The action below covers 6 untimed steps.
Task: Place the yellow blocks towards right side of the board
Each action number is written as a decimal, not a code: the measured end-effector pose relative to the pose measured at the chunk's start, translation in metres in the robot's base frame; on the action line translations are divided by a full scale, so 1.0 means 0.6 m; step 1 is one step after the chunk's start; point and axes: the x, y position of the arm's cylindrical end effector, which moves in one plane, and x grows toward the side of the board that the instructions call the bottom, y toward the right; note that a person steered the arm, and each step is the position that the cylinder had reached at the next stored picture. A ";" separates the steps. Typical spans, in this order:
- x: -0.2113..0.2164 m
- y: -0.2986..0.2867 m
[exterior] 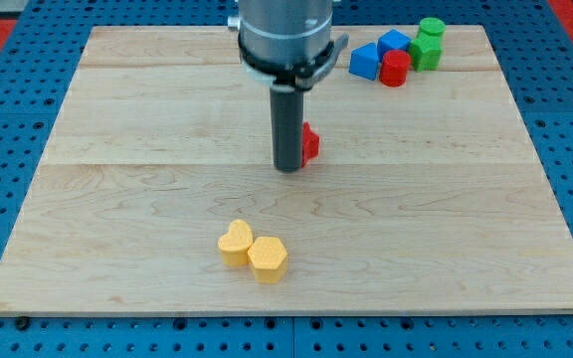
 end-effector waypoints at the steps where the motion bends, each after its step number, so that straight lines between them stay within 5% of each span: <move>1: -0.062 0.024; 4: -0.189 0.110; 6: 0.017 0.101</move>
